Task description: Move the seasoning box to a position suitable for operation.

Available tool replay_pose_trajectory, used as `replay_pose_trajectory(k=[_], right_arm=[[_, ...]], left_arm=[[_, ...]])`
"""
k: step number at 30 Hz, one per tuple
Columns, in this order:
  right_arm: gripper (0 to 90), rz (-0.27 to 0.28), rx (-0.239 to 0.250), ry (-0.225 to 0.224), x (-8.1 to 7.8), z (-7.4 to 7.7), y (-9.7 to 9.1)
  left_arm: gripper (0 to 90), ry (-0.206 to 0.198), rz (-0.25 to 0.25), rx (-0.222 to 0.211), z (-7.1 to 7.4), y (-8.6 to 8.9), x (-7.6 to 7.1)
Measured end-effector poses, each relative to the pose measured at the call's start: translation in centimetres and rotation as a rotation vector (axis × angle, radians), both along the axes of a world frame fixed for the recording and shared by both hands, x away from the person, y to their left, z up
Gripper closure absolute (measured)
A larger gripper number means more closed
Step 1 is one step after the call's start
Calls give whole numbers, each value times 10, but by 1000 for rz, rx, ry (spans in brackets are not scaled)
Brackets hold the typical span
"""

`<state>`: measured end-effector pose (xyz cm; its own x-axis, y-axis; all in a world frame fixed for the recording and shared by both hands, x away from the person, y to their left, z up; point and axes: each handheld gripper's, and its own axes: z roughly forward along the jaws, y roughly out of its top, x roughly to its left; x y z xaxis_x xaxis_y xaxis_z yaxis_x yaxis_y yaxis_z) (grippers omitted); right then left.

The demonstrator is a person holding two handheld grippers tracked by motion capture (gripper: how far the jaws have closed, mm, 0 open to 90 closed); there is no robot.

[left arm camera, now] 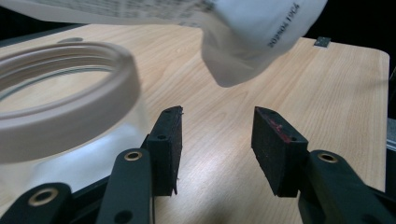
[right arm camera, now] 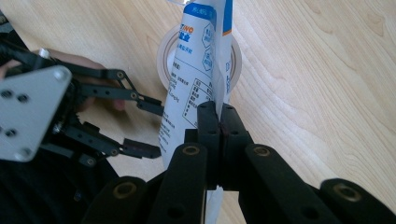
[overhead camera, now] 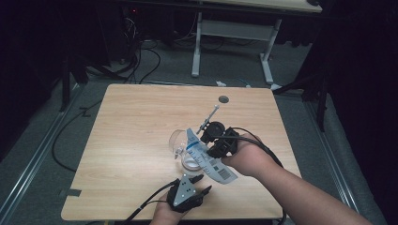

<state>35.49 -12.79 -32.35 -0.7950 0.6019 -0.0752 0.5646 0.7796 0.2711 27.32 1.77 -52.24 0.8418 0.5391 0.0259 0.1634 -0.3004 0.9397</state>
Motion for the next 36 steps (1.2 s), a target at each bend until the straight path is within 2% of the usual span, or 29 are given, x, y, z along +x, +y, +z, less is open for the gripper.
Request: replay_pose_trajectory(k=[5, 10, 13, 26, 36], right_arm=[[895, 2, -6, 0, 0, -1, 0], [895, 7, -8, 0, 0, -1, 0], [895, 2, -13, -1, 0, -1, 0], [896, -19, -11, -13, 0, 0, -10], [897, -65, -27, -21, 7, -11, -28]], left_arm=[[534, -4, 7, 5, 1, 12, -1], [534, 14, 11, -2, 0, 27, -4], [535, -2, 20, 3, 2, 34, -6], [534, 8, 135, -19, 2, 75, 7], [534, 19, 192, -33, 1, 95, 15]])
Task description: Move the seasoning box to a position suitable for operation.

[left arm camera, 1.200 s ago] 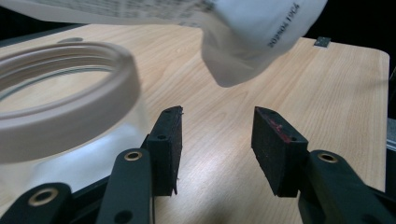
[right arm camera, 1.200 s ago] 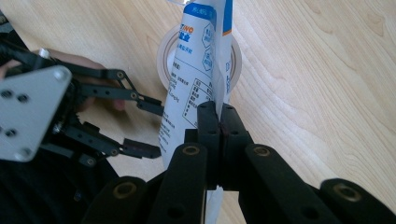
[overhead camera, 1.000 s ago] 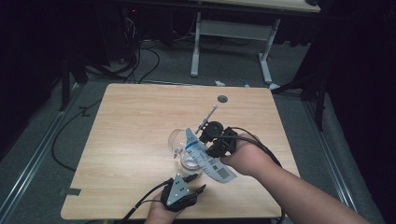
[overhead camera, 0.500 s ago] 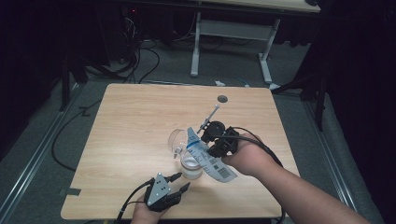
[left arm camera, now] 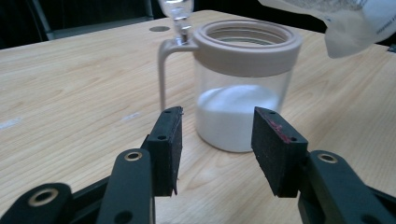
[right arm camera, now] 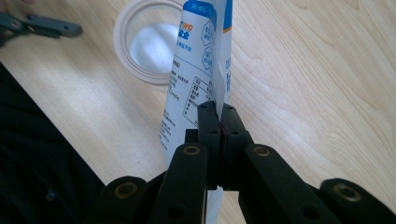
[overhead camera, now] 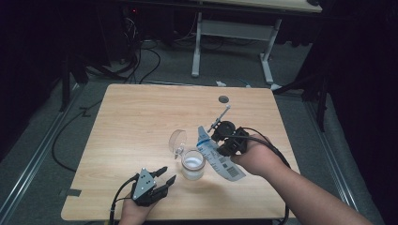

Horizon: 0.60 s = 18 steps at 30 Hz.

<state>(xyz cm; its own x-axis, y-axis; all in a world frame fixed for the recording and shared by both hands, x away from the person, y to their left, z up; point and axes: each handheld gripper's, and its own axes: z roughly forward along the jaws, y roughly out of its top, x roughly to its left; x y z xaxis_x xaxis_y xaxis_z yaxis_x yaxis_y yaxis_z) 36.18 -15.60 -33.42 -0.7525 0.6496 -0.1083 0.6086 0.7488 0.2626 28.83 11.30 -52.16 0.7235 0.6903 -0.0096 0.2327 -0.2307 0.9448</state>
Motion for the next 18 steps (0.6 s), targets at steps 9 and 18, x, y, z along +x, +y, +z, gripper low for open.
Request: replay_pose_trajectory(k=[9, 18], right_arm=[[897, -27, 8, 15, 3, -16, -16], [899, -83, -21, 6, 11, -34, -36]], left_arm=[[534, 14, 16, -14, -2, 6, 4], [533, 17, 13, -12, -2, 4, 5]])
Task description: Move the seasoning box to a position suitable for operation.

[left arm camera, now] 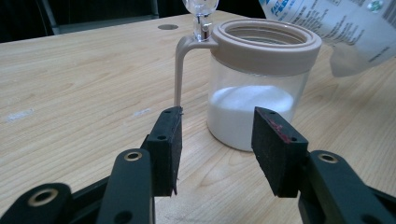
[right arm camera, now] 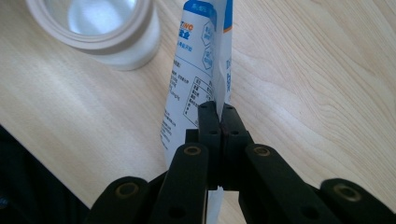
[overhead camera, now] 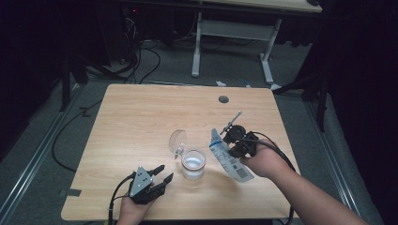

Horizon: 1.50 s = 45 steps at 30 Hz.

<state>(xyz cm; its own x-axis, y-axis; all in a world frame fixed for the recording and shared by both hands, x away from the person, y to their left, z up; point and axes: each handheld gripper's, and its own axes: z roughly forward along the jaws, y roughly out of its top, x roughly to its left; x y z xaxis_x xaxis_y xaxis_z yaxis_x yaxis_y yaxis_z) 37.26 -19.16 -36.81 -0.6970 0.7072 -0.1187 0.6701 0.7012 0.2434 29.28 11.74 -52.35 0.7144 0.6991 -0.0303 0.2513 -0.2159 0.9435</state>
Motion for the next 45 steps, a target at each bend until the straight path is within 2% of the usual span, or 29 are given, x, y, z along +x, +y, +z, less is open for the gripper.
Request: replay_pose_trajectory(k=[11, 16, 19, 26, 36, 45], right_arm=[[899, -92, -7, -1, 17, -12, -31], [898, -101, -23, -6, 23, -16, -38], [898, -115, -15, -11, 24, -20, -41], [897, -118, 15, -47, 24, -24, -41], [899, -122, 83, -115, 19, -30, -44], [899, -158, 178, -187, 11, -27, -60]], left_arm=[[533, 2, 16, -17, 0, 1, 1], [533, 3, 14, -16, 0, 0, 1], [533, 5, 14, -16, 0, 0, 1], [532, 8, 15, -17, 0, 1, 1], [531, 11, 19, -16, 0, 3, 2], [522, 14, 31, -18, -1, 5, 3]])
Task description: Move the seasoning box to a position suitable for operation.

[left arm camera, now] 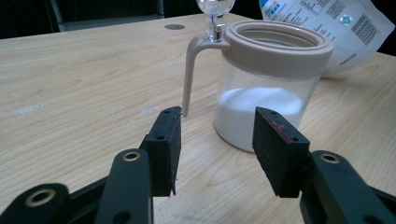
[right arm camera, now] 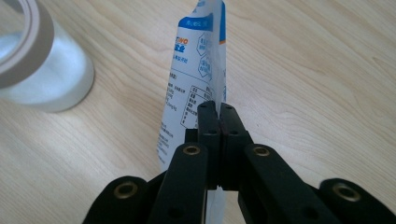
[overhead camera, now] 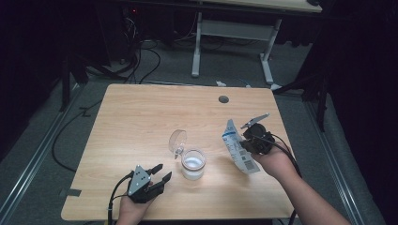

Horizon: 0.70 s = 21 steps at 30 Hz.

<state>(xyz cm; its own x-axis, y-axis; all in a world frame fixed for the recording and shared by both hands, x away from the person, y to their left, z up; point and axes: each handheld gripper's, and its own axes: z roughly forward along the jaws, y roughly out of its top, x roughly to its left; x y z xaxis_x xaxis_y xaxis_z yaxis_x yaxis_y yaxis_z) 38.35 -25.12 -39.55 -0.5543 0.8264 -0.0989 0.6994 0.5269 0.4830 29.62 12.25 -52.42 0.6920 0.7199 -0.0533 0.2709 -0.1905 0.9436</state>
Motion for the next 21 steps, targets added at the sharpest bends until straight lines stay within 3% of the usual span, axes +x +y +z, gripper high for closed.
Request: replay_pose_trajectory(k=[9, 12, 21], right_arm=[[900, -24, 76, -77, -9, -4, -12], [899, -15, 73, -119, -13, -6, -15], [899, -48, 168, -161, -22, -13, -29]], left_arm=[[513, 17, 29, 3, 1, 8, 5], [513, 33, 37, 5, 2, 12, 8], [508, 62, 70, 28, 2, 25, 15]])
